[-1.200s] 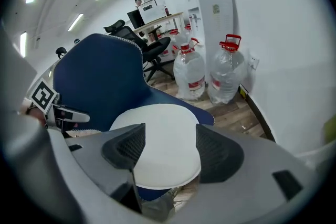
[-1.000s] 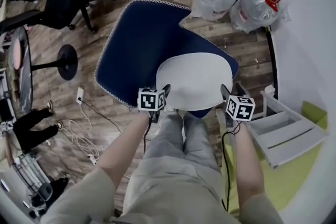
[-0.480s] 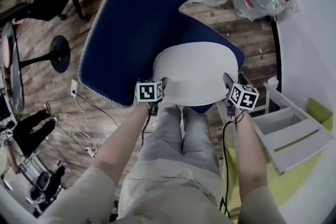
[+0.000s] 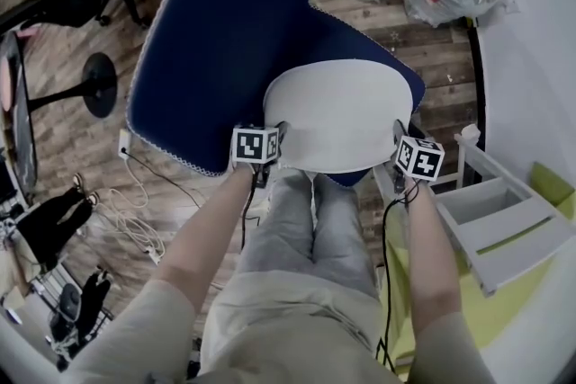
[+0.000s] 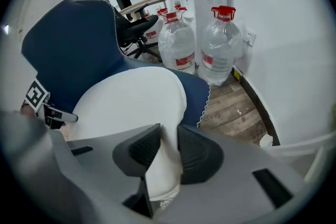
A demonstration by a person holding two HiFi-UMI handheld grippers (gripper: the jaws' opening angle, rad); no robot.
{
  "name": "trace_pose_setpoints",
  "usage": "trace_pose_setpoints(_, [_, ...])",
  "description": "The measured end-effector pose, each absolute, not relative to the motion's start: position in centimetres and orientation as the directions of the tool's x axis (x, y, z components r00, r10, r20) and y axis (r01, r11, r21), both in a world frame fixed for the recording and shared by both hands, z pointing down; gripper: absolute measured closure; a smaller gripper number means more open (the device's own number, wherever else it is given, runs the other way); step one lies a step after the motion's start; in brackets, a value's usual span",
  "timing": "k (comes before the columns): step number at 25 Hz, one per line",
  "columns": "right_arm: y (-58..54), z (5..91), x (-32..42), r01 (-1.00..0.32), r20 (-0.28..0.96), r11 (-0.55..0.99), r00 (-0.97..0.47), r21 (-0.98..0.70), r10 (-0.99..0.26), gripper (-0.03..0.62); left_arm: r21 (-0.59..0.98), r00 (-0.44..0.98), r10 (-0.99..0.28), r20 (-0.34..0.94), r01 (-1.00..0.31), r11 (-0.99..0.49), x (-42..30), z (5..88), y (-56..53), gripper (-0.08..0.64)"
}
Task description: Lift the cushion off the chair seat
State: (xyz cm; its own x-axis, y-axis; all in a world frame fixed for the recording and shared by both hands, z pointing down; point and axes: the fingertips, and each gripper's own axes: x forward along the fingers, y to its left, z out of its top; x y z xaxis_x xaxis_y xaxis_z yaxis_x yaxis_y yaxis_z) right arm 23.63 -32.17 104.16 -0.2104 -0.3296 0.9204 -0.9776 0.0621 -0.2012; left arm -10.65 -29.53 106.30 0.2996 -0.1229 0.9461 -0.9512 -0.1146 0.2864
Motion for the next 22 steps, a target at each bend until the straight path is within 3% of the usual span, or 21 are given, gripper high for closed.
trace_pose_setpoints(3, [-31.3, 103.3, 23.6, -0.973, 0.917, 0.076, -0.230, -0.217, -0.325, 0.514, 0.240, 0.262, -0.124, 0.957, -0.956, -0.167, -10.4, 105.4, -29.6, 0.373])
trace_pose_setpoints(7, [-30.3, 100.9, 23.7, -0.977, 0.915, 0.051, -0.213, -0.208, -0.342, 0.528, 0.239, 0.261, -0.132, 0.956, -0.957, -0.165, -10.1, 103.4, -29.4, 0.434])
trace_pose_setpoints(14, [-28.6, 93.6, 24.6, -0.978, 0.901, -0.041, -0.170, -0.203, -0.399, 0.528, 0.256, 0.283, -0.157, 0.946, -0.951, -0.173, -9.1, 98.0, -28.8, 0.448])
trace_pose_setpoints(22, [-29.1, 81.4, 24.9, -0.989, 0.848, 0.055, -0.147, -0.139, -0.509, 0.528, 0.324, 0.371, -0.227, 0.900, -0.920, -0.220, -7.8, 87.3, -29.6, 0.453])
